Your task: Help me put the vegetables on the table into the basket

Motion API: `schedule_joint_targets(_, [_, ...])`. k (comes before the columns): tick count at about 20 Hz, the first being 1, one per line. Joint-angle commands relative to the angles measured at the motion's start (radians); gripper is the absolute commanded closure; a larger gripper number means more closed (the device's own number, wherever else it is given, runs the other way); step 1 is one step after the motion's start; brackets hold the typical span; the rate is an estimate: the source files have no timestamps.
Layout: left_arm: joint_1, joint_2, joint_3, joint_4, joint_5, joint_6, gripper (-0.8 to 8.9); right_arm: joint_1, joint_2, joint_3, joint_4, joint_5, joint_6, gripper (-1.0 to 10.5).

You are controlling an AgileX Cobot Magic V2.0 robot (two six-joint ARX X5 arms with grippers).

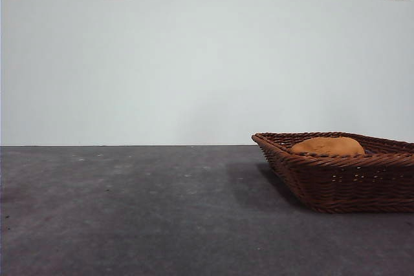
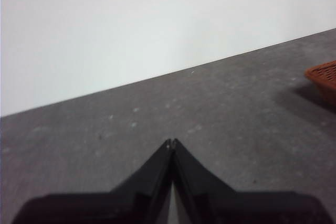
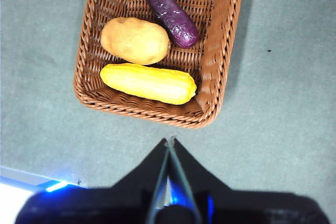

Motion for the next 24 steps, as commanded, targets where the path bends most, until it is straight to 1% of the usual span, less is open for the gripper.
schedule_joint_targets(1, [0.004, -0.051, -0.06, 0.01, -0.025, -0.045, 8.17, 0.002, 0.004, -0.01, -0.022, 0.001, 0.002, 9.5])
schedule_joint_targets(4, [0.004, -0.081, -0.109, 0.004, -0.027, -0.079, 8.17, 0.002, 0.004, -0.01, -0.022, 0.001, 0.002, 9.5])
schedule_joint_targets(14, [0.003, -0.082, -0.194, -0.031, -0.008, -0.155, 8.17, 0.002, 0.004, -0.01, -0.022, 0.001, 0.002, 9.5])
schedule_joint_targets(24, [0.005, -0.067, -0.193, -0.031, -0.009, -0.162, 8.17, 0.002, 0.004, -0.01, -0.022, 0.001, 0.002, 9.5])
